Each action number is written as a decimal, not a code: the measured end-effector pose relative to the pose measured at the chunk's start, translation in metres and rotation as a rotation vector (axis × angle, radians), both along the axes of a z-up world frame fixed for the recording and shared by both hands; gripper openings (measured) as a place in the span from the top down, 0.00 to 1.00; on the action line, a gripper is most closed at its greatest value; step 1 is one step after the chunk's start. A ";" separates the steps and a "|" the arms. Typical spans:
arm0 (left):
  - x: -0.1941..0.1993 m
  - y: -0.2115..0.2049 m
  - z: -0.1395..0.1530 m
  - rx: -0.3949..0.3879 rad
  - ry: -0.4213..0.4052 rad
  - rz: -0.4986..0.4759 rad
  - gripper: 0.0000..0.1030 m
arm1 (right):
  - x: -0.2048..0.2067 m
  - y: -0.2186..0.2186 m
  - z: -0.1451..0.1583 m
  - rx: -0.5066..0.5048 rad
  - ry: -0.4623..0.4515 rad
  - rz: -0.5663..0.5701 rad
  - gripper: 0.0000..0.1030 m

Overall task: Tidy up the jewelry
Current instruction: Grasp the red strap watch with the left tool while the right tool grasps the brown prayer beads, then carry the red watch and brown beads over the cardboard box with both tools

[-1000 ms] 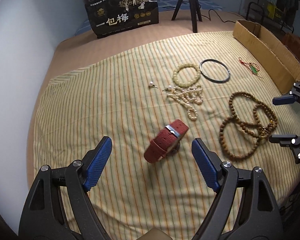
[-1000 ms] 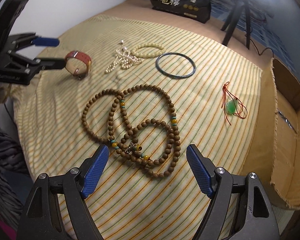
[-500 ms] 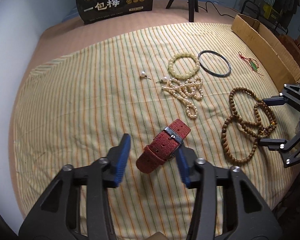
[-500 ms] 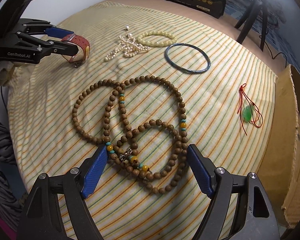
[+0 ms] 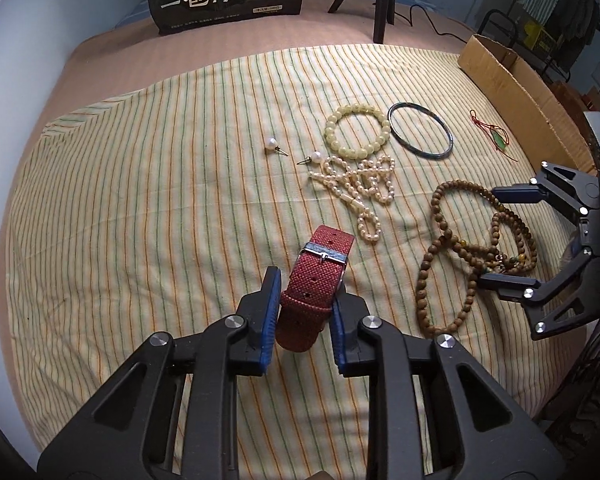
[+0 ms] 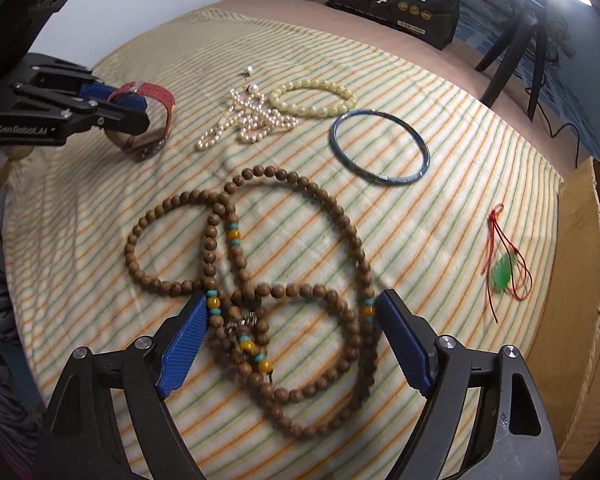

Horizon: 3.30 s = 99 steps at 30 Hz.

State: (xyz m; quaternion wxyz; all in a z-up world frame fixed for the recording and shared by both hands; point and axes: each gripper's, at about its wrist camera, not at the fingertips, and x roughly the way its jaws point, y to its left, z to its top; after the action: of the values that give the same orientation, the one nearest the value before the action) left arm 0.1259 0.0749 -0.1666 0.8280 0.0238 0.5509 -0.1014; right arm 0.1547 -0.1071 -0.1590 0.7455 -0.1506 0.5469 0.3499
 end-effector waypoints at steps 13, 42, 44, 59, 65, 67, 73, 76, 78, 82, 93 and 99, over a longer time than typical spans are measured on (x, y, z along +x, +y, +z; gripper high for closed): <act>0.001 -0.007 0.001 -0.016 -0.005 -0.009 0.80 | -0.002 0.019 0.003 0.034 -0.044 0.037 0.42; -0.007 -0.042 0.073 -0.098 -0.185 -0.017 0.81 | -0.010 -0.037 0.079 0.156 -0.148 -0.117 0.86; -0.006 -0.048 0.083 -0.112 -0.209 -0.020 0.81 | -0.010 -0.047 0.089 0.175 -0.159 -0.139 0.86; -0.006 -0.104 0.136 -0.183 -0.339 -0.085 0.81 | 0.015 -0.123 0.162 0.284 -0.272 -0.335 0.86; -0.003 -0.129 0.143 -0.194 -0.356 -0.115 0.81 | 0.024 -0.154 0.176 0.293 -0.325 -0.418 0.86; -0.001 -0.139 0.144 -0.201 -0.360 -0.123 0.81 | 0.028 -0.163 0.179 0.296 -0.332 -0.447 0.86; 0.006 -0.174 0.148 -0.206 -0.369 -0.166 0.81 | 0.043 -0.193 0.177 0.270 -0.347 -0.519 0.86; 0.010 -0.192 0.146 -0.208 -0.367 -0.185 0.81 | 0.051 -0.205 0.170 0.243 -0.343 -0.549 0.86; 0.013 -0.203 0.143 -0.212 -0.361 -0.195 0.81 | 0.056 -0.212 0.165 0.227 -0.337 -0.566 0.86; 0.021 -0.223 0.135 -0.209 -0.348 -0.212 0.81 | 0.063 -0.228 0.157 0.206 -0.325 -0.599 0.86; 0.042 -0.271 0.103 -0.221 -0.285 -0.237 0.81 | 0.082 -0.259 0.127 0.157 -0.266 -0.678 0.86; 0.053 -0.284 0.083 -0.216 -0.236 -0.232 0.81 | 0.087 -0.265 0.111 0.136 -0.222 -0.699 0.86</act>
State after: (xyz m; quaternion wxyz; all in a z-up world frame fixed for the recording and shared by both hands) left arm 0.1789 -0.2087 -0.0838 0.8674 0.0097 0.4296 -0.2509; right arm 0.2415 -0.3725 -0.0478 0.8831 0.0580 0.4566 0.0911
